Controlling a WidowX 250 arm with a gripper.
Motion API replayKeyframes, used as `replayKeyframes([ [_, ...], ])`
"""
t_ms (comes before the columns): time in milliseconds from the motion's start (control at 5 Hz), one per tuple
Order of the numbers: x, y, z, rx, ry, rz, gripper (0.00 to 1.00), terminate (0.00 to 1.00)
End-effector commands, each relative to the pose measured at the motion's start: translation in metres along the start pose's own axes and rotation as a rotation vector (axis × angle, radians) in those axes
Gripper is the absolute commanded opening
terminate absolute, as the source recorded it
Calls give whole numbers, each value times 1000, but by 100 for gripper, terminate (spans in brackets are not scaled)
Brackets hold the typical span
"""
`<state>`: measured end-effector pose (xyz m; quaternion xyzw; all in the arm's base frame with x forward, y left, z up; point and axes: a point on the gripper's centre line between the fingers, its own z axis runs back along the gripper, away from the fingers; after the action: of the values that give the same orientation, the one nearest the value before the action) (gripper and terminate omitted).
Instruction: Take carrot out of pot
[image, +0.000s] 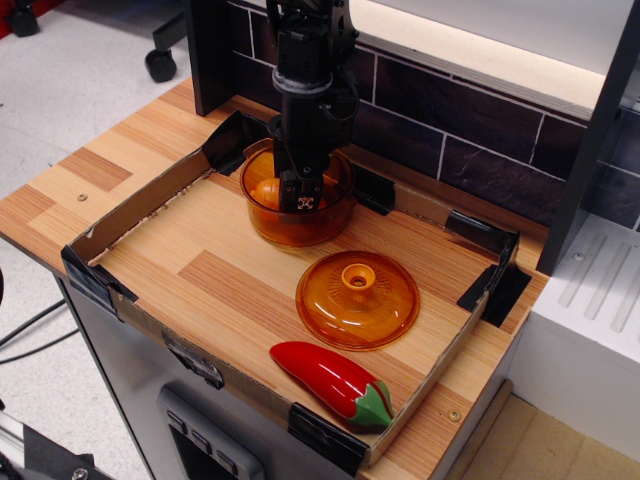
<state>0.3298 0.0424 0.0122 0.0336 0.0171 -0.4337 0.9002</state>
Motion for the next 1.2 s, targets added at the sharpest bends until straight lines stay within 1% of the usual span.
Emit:
replayKeyframes([
  [0,9,10,12,37,-30,10,0,0],
  [200,9,16,40,59,-68,58,0,0],
  [400,7,23,76,121,-144,121,0,0],
  [600,5,22,104,160,-198,150,0,0],
  [800,6,3,113,115,-206,120,0,0],
  [1000,23,-18,107,80,-200,92,0,0],
])
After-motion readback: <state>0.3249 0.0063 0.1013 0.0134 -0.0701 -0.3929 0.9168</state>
